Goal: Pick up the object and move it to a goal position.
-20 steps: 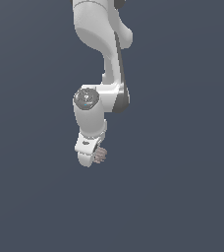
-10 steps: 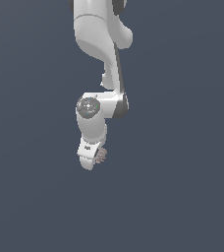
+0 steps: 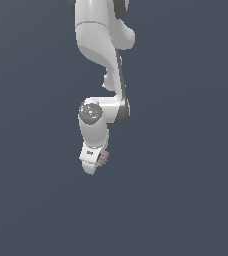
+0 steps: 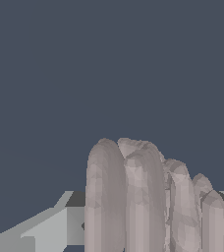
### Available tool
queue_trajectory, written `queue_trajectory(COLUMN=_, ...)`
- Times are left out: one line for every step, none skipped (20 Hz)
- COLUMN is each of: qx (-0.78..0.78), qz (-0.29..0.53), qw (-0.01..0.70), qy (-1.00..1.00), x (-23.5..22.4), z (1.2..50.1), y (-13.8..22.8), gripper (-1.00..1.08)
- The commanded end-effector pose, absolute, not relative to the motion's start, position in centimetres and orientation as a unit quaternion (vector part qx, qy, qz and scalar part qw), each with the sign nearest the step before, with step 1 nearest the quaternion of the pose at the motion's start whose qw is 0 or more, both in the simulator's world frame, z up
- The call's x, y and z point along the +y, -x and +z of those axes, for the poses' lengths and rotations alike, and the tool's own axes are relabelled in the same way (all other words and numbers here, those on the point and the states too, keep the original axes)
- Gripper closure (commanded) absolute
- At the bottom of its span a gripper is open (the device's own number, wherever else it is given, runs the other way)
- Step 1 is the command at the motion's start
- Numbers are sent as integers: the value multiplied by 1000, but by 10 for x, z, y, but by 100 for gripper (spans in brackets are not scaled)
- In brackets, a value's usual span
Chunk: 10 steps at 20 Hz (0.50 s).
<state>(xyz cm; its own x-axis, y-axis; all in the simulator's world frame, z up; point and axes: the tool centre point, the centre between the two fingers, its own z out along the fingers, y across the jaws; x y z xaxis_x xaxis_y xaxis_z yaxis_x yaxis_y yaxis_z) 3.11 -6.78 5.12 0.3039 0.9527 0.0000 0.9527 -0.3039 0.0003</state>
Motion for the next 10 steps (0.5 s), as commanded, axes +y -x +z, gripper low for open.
queue_trajectory(qx=590, qz=0, qw=0, qy=-807, x=-68, z=51, y=-31, gripper=108)
queue_trajectory(qx=590, qz=0, qw=0, qy=-807, x=-68, z=51, y=-31, gripper=108)
queue_trajectory(qx=590, qz=0, qw=0, qy=-807, x=-68, z=51, y=-31, gripper=108)
queue_trajectory(qx=590, qz=0, qw=0, qy=-807, x=-68, z=51, y=-31, gripper=108)
queue_trajectory(qx=590, qz=0, qw=0, qy=-807, x=-68, z=51, y=-31, gripper=108)
queue_trajectory(qx=590, qz=0, qw=0, qy=-807, x=-68, z=51, y=-31, gripper=108)
queue_trajectory(qx=590, qz=0, qw=0, qy=-807, x=-68, z=51, y=-31, gripper=108)
queue_trajectory(qx=590, qz=0, qw=0, qy=-807, x=-68, z=51, y=-31, gripper=108)
queue_trajectory(qx=590, qz=0, qw=0, qy=-807, x=-68, z=52, y=-31, gripper=108)
queue_trajectory(qx=590, qz=0, qw=0, qy=-807, x=-68, z=54, y=-31, gripper=108)
